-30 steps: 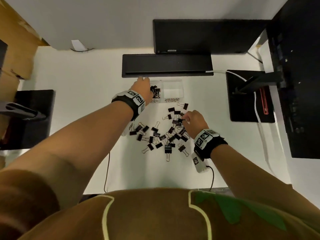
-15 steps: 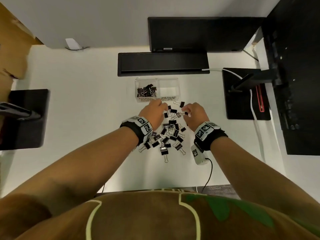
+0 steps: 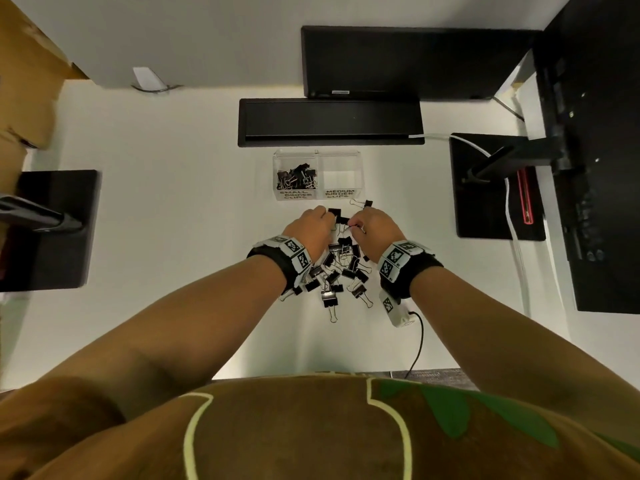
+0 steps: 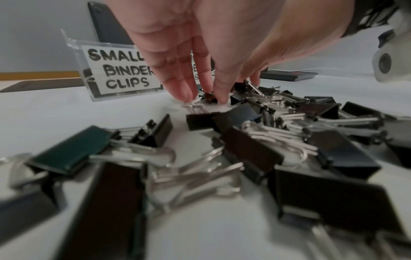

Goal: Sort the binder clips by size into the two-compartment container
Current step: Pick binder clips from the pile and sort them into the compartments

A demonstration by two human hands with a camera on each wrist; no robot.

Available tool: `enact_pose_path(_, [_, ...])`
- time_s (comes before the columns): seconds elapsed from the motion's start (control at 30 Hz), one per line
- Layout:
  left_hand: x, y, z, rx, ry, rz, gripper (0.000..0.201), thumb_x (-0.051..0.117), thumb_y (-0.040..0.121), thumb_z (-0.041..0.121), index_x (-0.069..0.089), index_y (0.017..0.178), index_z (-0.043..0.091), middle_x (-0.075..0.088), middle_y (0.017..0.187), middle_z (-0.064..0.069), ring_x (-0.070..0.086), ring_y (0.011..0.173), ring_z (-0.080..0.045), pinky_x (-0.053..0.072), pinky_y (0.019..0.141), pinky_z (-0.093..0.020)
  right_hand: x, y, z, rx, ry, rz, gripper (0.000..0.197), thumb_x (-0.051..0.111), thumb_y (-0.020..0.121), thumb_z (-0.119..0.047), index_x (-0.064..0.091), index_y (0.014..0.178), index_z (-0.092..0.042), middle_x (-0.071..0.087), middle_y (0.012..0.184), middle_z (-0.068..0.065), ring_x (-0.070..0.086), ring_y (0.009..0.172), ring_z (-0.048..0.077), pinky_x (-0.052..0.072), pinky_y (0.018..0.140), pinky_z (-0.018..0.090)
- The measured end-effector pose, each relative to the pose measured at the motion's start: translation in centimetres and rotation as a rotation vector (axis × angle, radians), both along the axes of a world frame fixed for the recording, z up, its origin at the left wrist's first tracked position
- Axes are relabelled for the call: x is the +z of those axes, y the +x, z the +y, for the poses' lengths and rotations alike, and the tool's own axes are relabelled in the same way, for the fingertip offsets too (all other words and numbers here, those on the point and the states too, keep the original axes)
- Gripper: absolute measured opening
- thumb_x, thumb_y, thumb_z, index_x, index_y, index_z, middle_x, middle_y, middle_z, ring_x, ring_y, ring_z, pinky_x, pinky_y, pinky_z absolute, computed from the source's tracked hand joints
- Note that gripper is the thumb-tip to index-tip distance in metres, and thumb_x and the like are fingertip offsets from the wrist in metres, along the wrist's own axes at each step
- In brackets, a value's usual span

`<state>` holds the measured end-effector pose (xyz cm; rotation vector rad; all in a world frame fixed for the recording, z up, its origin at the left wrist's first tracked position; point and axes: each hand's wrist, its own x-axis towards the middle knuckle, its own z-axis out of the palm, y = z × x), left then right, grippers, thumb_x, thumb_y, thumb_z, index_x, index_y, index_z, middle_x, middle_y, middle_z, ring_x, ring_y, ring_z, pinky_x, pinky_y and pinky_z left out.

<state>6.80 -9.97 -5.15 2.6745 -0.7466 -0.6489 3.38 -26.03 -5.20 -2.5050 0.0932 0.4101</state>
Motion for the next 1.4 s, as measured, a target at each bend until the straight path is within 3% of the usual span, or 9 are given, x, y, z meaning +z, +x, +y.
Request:
enact_pose_path(0.13, [0.0,-0.2,0.5,-0.024,0.011,-0.013,0.016,0.047,0.091,0.005,0.053,0.105,0.004,0.052,0.112,-0.012,0.052,0.102,-0.029,0.047,0.078,-0.039,1.7,0.5,0.0,-0.095,0.082,-0.036,0.024,0.045,0.095,-0.017,0.064,0.098,-0.004,0.066,0.1,0.01,0.06,0.091,0.022,0.049,0.082,0.032])
enact_pose_path(0.27, [0.4,-0.4,1.6,0.037,0.023,0.003,0.024,0.046,0.091,0.012,0.049,0.114,0.006,0.049,0.117,-0.013,0.053,0.1,-0.032,0.044,0.075,-0.038,3.5,2.3,1.5,-0.193,0.21,-0.085,0.019,0.048,0.094,-0.023,0.063,0.096,-0.011,0.061,0.079,-0.004,0.056,0.073,0.01,0.046,0.065,0.018])
enact_pose_path(0.4, [0.6,-0.6,3.1,0.126,-0.031,0.043,0.026,0.048,0.089,0.007,0.048,0.114,0.006,0.045,0.117,-0.014,0.057,0.086,-0.034,0.051,0.071,-0.041,4.4,5.7,3.8,-0.256,0.35,-0.101,0.02,0.049,0.091,-0.01,0.066,0.101,-0.012,0.061,0.082,-0.004,0.062,0.083,0.015,0.054,0.078,0.027])
enact_pose_path(0.67, [2.8,1.3,4.5,0.412,-0.269,-0.018,0.017,0.049,0.089,0.003,0.06,0.101,0.009,0.054,0.109,-0.01,0.057,0.093,-0.024,0.046,0.085,-0.03,4.9,8.4,5.2,-0.223,0.317,-0.064,0.03,0.043,0.094,-0.009,0.065,0.112,-0.016,0.067,0.114,0.006,0.063,0.101,0.019,0.052,0.092,0.033])
enact_pose_path(0.83, [4.6,4.1,3.9,0.475,-0.357,-0.057,0.014,0.048,0.094,0.008,0.061,0.096,0.011,0.062,0.104,-0.007,0.06,0.091,-0.02,0.05,0.084,-0.029,4.7,5.4,1.9,-0.31,0.298,-0.076,0.024,0.046,0.092,-0.009,0.068,0.1,-0.016,0.068,0.102,0.003,0.064,0.095,0.018,0.053,0.09,0.033])
enact_pose_path(0.97, [5.0,6.5,3.0,0.595,-0.399,-0.029,0.017,0.046,0.095,0.009,0.064,0.096,0.01,0.067,0.105,-0.008,0.062,0.092,-0.019,0.048,0.08,-0.024,3.1,1.4,-1.0,-0.371,0.268,0.017,0.024,0.047,0.09,-0.008,0.068,0.092,-0.017,0.07,0.099,0.007,0.063,0.077,0.018,0.054,0.069,0.028])
enact_pose_path(1.03, [5.0,7.4,2.6,0.637,-0.375,-0.014,0.018,0.047,0.095,0.009,0.064,0.097,0.012,0.066,0.108,-0.009,0.063,0.096,-0.022,0.048,0.082,-0.025,2.4,-0.5,-1.9,-0.369,0.242,0.059,0.023,0.048,0.089,-0.008,0.069,0.09,-0.017,0.071,0.099,0.009,0.065,0.076,0.022,0.054,0.07,0.028])
enact_pose_path(1.17, [4.8,7.8,2.1,0.613,-0.356,-0.032,0.019,0.048,0.095,0.009,0.063,0.107,0.01,0.062,0.116,-0.011,0.06,0.105,-0.024,0.046,0.087,-0.025,1.7,-3.7,-2.5,-0.283,0.164,0.16,0.022,0.048,0.09,-0.01,0.069,0.096,-0.013,0.068,0.097,0.004,0.062,0.086,0.019,0.048,0.077,0.024])
enact_pose_path(1.4, [3.1,2.6,0.4,0.251,-0.273,-0.088,0.019,0.055,0.09,0.018,0.059,0.109,0.017,0.051,0.117,-0.006,0.044,0.114,-0.021,0.039,0.1,-0.032,0.9,-4.8,-1.8,-0.227,0.08,0.249,0.005,0.057,0.085,-0.016,0.059,0.088,-0.02,0.06,0.087,0.001,0.058,0.081,0.02,0.051,0.076,0.031])
